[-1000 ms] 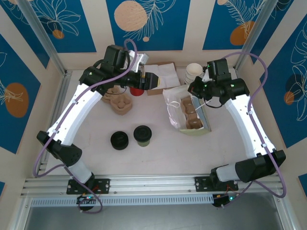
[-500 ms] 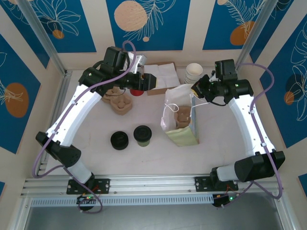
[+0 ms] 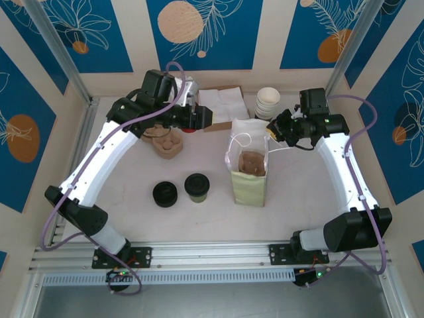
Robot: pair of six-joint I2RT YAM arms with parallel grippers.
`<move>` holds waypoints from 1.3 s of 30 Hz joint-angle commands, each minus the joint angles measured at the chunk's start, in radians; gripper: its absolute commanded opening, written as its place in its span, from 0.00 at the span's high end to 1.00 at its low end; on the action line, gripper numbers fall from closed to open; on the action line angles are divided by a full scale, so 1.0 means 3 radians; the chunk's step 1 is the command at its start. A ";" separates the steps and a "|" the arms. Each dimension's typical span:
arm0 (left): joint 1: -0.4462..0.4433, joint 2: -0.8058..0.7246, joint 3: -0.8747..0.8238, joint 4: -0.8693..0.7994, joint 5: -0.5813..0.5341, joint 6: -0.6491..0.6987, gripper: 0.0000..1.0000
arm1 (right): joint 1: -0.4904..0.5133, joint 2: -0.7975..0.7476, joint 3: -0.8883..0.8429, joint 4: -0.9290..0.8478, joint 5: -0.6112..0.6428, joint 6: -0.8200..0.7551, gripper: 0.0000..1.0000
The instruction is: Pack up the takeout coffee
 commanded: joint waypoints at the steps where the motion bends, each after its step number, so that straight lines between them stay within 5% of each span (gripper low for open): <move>1: 0.0021 -0.0184 -0.0127 -0.0033 -0.0249 -0.0019 0.30 | -0.0047 0.0034 0.0068 -0.0136 -0.0105 -0.0223 0.76; 8: -0.0049 -0.0461 -0.0507 -0.0077 -0.0795 -0.0041 0.31 | -0.0198 0.0067 0.0432 -0.0599 0.0022 -0.0596 0.54; 19: -0.0410 -0.0693 -0.1136 0.0189 -0.1493 0.0127 0.29 | -0.0107 -0.0067 0.0744 -0.1087 0.0492 -0.1227 0.47; 25: -0.0678 -0.0751 -0.1697 0.0481 -0.1801 0.0311 0.16 | -0.0014 -0.0470 0.0244 -0.0665 0.0565 -0.1414 0.46; 32: -0.0917 -0.0797 -0.2079 0.0417 -0.1809 -0.0067 0.03 | 0.0012 -0.0528 0.0296 -0.0535 0.0287 -0.1384 0.41; 39: -0.1109 -0.0754 -0.2102 0.0134 -0.1928 -0.0442 0.01 | 0.0024 -0.0464 0.0353 -0.0558 0.0131 -0.1458 0.39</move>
